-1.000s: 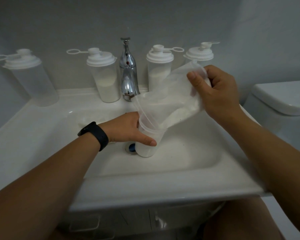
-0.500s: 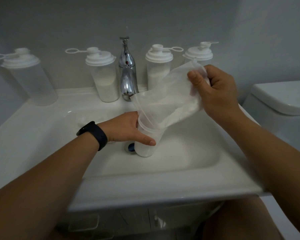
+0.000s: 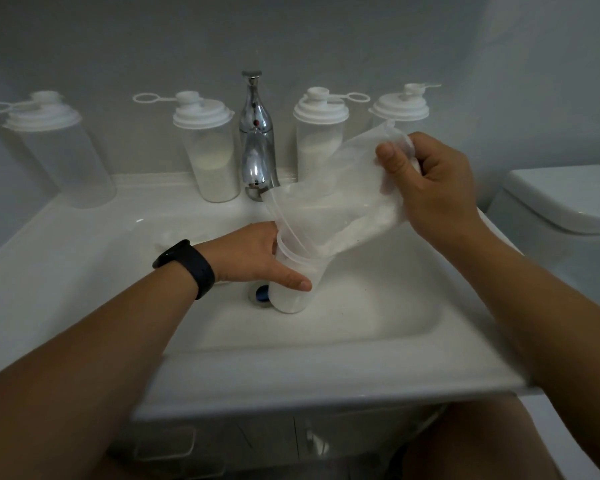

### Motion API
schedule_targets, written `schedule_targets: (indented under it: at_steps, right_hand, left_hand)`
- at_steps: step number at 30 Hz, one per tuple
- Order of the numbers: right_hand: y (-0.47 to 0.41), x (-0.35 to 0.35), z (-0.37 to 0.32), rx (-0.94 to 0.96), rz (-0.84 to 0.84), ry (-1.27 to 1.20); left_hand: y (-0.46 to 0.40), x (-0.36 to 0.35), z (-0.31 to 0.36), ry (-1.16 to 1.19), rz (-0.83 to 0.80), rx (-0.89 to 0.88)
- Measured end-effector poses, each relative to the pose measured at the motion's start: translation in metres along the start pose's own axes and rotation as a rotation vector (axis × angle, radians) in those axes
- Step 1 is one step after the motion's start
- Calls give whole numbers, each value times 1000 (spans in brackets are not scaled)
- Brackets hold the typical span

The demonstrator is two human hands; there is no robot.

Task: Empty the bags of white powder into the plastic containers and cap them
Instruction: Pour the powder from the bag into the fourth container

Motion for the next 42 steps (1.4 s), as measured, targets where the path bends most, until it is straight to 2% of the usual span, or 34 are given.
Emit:
schedule_targets:
  at_steps: [22,42]
  right_hand:
    - [1,1,-1,-1,14,-33]
    - [0,0,-3,-13,-38,-28]
  left_hand:
    - [0,1,2,-24,9,-3]
    - [2,0,2,-37,19,12]
Point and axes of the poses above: each hand's wrist, its own y-axis away from the middle knuckle, its own x-axis out of the back of the hand, z = x × y, the point moved 2 cm from there along -y, towards the middle knuckle, and after that the axes turned 13 degrees about x, right-handed, at the moved point
